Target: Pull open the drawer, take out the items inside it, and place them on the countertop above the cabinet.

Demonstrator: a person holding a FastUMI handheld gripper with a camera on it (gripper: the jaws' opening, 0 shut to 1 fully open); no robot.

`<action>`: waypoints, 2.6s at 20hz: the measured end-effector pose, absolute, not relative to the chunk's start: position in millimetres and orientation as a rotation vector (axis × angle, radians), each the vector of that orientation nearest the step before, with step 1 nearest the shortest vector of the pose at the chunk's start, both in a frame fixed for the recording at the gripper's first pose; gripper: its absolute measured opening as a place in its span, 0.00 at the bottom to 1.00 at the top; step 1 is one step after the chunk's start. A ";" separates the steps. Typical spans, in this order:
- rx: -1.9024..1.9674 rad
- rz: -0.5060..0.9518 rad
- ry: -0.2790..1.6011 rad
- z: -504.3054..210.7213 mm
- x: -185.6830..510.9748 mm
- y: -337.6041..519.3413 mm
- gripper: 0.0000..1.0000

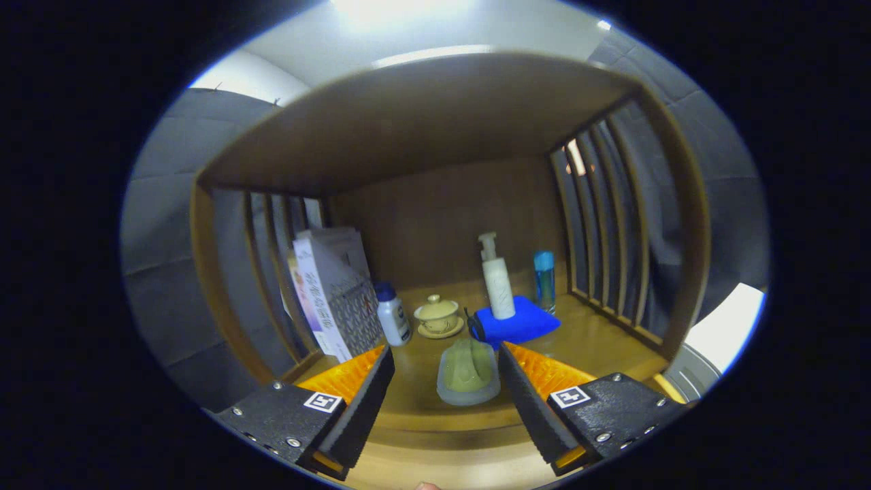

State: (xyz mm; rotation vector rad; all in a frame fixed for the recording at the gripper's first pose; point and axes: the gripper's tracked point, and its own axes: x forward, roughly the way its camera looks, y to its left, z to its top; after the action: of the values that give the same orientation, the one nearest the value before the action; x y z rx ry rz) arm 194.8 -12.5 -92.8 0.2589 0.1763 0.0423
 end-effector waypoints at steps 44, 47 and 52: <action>0.002 0.008 0.299 -294.2 -18.0 28.9 0.94; -0.001 0.008 0.306 -293.4 -11.9 29.1 0.94; 0.006 0.007 0.320 -293.4 4.0 30.8 0.94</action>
State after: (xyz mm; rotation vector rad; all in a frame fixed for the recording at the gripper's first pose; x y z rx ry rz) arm 4.0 30.8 -293.4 0.0059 0.3204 0.0066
